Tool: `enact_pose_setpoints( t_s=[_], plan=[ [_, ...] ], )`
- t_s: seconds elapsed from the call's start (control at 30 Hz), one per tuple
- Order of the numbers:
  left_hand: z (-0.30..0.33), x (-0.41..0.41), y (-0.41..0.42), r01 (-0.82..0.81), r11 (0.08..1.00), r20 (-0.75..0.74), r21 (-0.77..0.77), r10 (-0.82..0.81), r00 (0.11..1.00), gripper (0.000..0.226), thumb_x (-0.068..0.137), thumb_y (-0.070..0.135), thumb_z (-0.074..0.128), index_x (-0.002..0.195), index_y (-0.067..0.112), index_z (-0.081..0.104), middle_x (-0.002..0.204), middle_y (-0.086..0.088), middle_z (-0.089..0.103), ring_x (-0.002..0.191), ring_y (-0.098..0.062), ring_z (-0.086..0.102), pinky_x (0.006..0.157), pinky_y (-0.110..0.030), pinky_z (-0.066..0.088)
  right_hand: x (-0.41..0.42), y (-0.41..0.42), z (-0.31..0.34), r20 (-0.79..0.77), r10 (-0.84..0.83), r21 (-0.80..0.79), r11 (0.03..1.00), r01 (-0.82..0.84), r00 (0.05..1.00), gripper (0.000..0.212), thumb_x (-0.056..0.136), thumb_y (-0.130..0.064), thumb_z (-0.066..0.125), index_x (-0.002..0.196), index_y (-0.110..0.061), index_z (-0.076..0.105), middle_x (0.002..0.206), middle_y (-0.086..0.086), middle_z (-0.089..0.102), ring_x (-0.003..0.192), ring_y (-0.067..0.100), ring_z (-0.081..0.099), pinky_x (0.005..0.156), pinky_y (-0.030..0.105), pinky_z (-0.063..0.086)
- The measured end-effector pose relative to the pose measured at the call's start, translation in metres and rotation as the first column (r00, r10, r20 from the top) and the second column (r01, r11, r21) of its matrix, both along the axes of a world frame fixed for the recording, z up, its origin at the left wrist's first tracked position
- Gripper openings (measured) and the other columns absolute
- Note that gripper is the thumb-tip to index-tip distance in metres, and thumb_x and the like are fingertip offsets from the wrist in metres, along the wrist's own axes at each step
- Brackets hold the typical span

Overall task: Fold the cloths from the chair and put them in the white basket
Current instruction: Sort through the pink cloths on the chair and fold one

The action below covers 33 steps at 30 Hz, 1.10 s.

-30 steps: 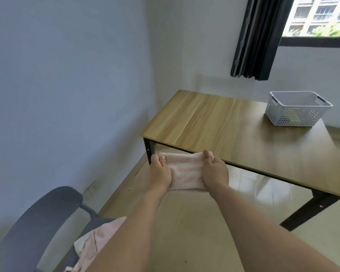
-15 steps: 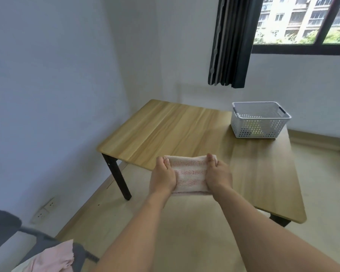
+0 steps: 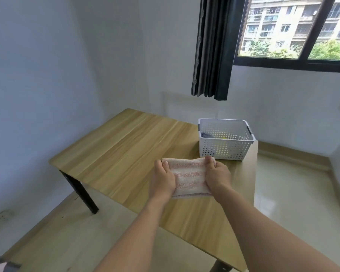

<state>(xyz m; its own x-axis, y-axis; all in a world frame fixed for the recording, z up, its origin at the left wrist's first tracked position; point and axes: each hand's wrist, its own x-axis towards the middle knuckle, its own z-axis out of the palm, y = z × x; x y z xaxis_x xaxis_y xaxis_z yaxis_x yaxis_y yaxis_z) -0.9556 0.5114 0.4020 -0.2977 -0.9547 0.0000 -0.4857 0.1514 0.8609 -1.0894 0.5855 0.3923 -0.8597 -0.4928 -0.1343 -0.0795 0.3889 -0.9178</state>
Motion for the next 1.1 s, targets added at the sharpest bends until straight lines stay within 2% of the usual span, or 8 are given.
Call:
enact_pose_setpoints(
  t_s=[0.17, 0.3, 0.43, 0.53, 0.73, 0.83, 0.97, 1.1],
  plan=[
    [-0.008, -0.104, 0.015, -0.076, 0.997, -0.016, 0.029, 0.077, 0.997, 0.03, 0.103, 0.032, 0.029, 0.101, 0.009, 0.048, 0.099, -0.009, 0.059, 0.085, -0.028, 0.052, 0.068, -0.032, 0.032, -0.124, -0.003, -0.004, 0.003, 0.184, 0.055, 0.981, -0.184, 0.983, 0.049, 0.094, -0.056, 0.041, 0.091, -0.013, 0.063, 0.09, 0.005, 0.064, 0.085, 0.023, 0.057, 0.074, 0.032, 0.041],
    [-0.003, -0.17, 0.018, -0.11, 0.985, -0.1, 0.133, 0.123, 0.987, 0.028, 0.101, 0.033, 0.038, 0.097, 0.007, 0.05, 0.097, -0.009, 0.06, 0.083, -0.026, 0.054, 0.067, -0.032, 0.039, -0.214, -0.019, 0.011, 0.132, 0.405, 0.118, 0.9, -0.42, 0.905, 0.05, 0.09, -0.053, 0.046, 0.107, -0.011, 0.067, 0.106, 0.006, 0.067, 0.1, 0.023, 0.062, 0.097, 0.04, 0.047],
    [0.009, -0.196, 0.012, 0.054, 0.925, -0.161, 0.375, 0.007, 0.987, 0.014, 0.089, 0.021, 0.055, 0.084, 0.011, 0.046, 0.076, -0.011, 0.064, 0.058, -0.022, 0.059, 0.051, -0.03, 0.048, -0.271, -0.037, 0.049, 0.23, 0.491, 0.237, 0.809, -0.538, 0.84, 0.021, 0.082, -0.035, 0.052, 0.087, -0.017, 0.061, 0.095, 0.007, 0.066, 0.09, 0.023, 0.061, 0.089, 0.036, 0.049],
    [0.025, -0.226, -0.008, 0.094, 0.93, -0.171, 0.354, -0.034, 0.985, 0.022, 0.078, 0.016, 0.059, 0.095, 0.011, 0.045, 0.073, -0.012, 0.064, 0.052, -0.02, 0.057, 0.054, -0.031, 0.046, -0.312, -0.068, 0.073, 0.122, 0.583, 0.37, 0.724, -0.582, 0.803, 0.021, 0.08, -0.032, 0.05, 0.088, -0.018, 0.062, 0.1, 0.012, 0.066, 0.096, 0.027, 0.062, 0.092, 0.041, 0.048],
    [0.033, -0.337, -0.071, 0.115, 0.907, 0.003, 0.404, -0.127, 0.992, 0.002, 0.086, 0.013, 0.053, 0.085, 0.012, 0.055, 0.07, -0.005, 0.067, 0.055, -0.02, 0.056, 0.06, -0.028, 0.042, -0.401, -0.151, 0.088, -0.171, 0.781, 0.548, 0.582, -0.601, 0.601, 0.036, 0.094, -0.013, 0.041, 0.124, -0.01, 0.059, 0.123, 0.01, 0.058, 0.113, 0.028, 0.053, 0.092, 0.033, 0.042],
    [0.019, -0.4, -0.11, 0.063, 0.89, 0.116, 0.452, -0.128, 0.985, 0.009, 0.084, 0.012, 0.052, 0.076, 0.013, 0.056, 0.065, -0.002, 0.066, 0.058, -0.019, 0.053, 0.061, -0.027, 0.038, -0.451, -0.197, 0.062, -0.261, 0.826, 0.612, 0.542, -0.576, 0.5, 0.036, 0.094, -0.011, 0.04, 0.124, -0.014, 0.06, 0.122, 0.01, 0.061, 0.101, 0.027, 0.054, 0.079, 0.027, 0.039],
    [-0.017, -0.465, -0.151, 0.026, 0.844, 0.286, 0.536, -0.21, 0.935, 0.018, 0.084, 0.008, 0.048, 0.067, 0.012, 0.053, 0.059, -0.001, 0.063, 0.043, -0.009, 0.052, 0.041, -0.017, 0.033, -0.504, -0.232, 0.003, -0.247, 0.863, 0.666, 0.482, -0.569, 0.441, 0.033, 0.091, -0.012, 0.039, 0.114, -0.016, 0.063, 0.103, 0.008, 0.063, 0.081, 0.024, 0.051, 0.068, 0.027, 0.041],
    [-0.068, -0.509, -0.176, 0.06, 0.756, 0.396, 0.652, -0.406, 0.824, 0.028, 0.088, 0.003, 0.042, 0.062, 0.013, 0.047, 0.052, -0.012, 0.065, 0.046, -0.013, 0.042, 0.048, -0.025, 0.03, -0.536, -0.249, -0.055, -0.152, 0.908, 0.759, 0.36, -0.543, 0.39, 0.03, 0.091, -0.013, 0.042, 0.115, -0.014, 0.06, 0.111, 0.01, 0.064, 0.086, 0.027, 0.056, 0.068, 0.026, 0.039]
  ],
)
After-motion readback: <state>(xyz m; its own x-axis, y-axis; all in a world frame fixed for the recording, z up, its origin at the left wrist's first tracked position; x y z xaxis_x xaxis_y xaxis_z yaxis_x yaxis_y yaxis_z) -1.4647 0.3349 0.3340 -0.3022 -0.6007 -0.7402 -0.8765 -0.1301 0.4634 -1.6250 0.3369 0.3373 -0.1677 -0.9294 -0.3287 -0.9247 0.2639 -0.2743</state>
